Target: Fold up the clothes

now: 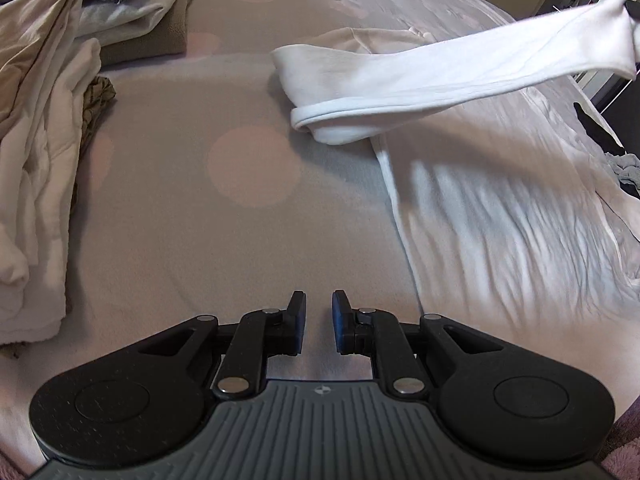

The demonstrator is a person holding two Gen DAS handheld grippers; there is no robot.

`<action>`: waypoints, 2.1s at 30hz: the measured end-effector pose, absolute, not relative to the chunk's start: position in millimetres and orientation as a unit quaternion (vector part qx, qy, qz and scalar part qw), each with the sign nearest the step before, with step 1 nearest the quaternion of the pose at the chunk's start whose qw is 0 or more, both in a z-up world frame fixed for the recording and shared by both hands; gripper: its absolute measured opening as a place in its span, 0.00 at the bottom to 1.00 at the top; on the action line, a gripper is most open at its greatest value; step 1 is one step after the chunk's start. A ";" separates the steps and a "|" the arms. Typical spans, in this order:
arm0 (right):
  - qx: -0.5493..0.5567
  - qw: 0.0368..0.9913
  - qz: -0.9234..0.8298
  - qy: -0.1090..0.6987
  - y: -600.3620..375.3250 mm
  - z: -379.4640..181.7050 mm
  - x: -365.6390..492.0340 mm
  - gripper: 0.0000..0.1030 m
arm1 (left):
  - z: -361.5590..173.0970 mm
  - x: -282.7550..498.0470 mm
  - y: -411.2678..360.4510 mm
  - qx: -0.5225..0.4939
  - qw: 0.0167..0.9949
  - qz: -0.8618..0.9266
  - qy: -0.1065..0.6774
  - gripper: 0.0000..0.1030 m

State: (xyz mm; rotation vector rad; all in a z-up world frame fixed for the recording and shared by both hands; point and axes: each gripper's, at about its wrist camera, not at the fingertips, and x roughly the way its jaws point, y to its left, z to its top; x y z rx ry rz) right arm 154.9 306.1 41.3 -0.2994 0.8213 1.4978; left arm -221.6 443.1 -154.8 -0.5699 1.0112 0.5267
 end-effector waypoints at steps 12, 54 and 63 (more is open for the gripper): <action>-0.133 0.754 0.498 0.408 278.2 -13.3 295.4 0.08 | -150.1 -166.4 476.8 -0.232 0.817 0.235 0.472 0.16; -0.125 0.736 0.454 0.486 306.2 -142.6 366.7 0.10 | -163.7 -31.0 594.1 -0.260 0.812 0.262 0.451 0.06; -0.099 0.774 0.440 0.444 274.7 -126.7 359.3 0.34 | -141.1 -61.3 551.9 -0.273 0.820 0.262 0.429 0.46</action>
